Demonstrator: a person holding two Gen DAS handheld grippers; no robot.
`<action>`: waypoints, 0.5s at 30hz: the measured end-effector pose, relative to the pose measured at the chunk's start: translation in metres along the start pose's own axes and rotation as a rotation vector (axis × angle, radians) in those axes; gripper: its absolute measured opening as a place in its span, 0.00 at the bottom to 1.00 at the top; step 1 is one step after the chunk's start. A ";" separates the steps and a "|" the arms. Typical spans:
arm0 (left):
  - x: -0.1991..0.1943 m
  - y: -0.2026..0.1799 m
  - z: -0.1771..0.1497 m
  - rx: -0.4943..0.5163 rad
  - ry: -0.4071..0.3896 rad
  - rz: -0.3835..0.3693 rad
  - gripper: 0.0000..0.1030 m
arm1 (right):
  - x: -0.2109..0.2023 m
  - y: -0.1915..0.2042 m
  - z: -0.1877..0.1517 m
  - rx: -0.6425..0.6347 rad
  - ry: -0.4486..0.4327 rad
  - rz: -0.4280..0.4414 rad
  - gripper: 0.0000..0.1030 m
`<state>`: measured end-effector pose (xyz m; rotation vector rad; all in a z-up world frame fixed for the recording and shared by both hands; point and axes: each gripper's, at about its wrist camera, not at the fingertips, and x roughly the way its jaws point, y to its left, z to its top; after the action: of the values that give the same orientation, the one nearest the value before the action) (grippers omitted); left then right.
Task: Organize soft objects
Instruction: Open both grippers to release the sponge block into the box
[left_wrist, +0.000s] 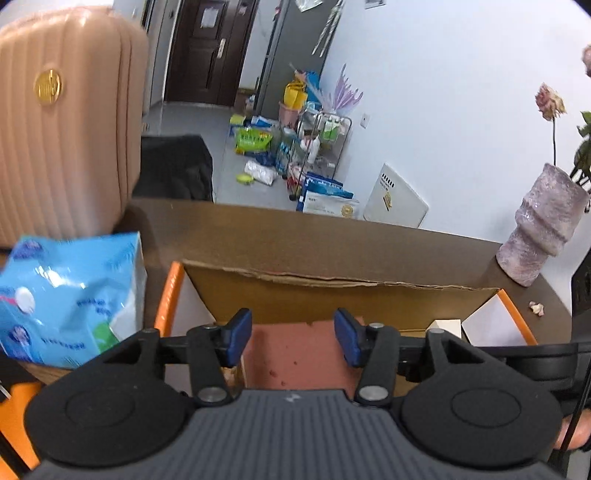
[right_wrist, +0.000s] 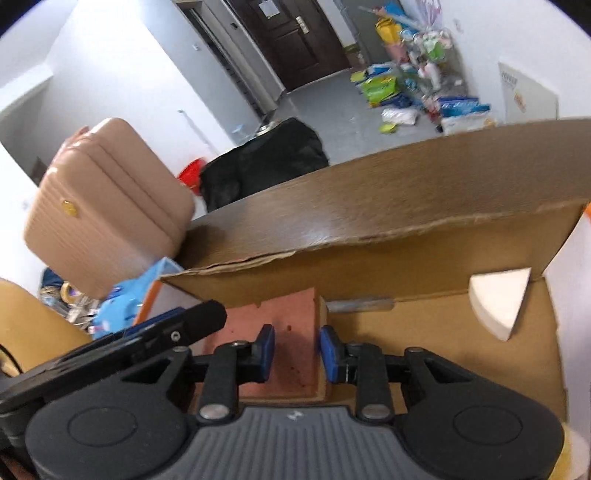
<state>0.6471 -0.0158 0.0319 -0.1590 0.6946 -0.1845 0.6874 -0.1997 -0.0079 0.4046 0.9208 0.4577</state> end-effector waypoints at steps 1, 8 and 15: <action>-0.006 -0.002 0.001 0.016 -0.010 0.001 0.60 | -0.003 0.001 -0.001 -0.006 -0.010 -0.008 0.30; -0.060 -0.012 0.015 0.087 -0.045 0.016 0.70 | -0.070 0.029 0.002 -0.134 -0.083 -0.164 0.38; -0.134 -0.024 -0.003 0.190 -0.117 0.088 0.85 | -0.164 0.057 -0.027 -0.352 -0.224 -0.406 0.68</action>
<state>0.5413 -0.0098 0.1176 0.0422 0.5628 -0.1547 0.5677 -0.2373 0.1150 -0.0557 0.6647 0.1891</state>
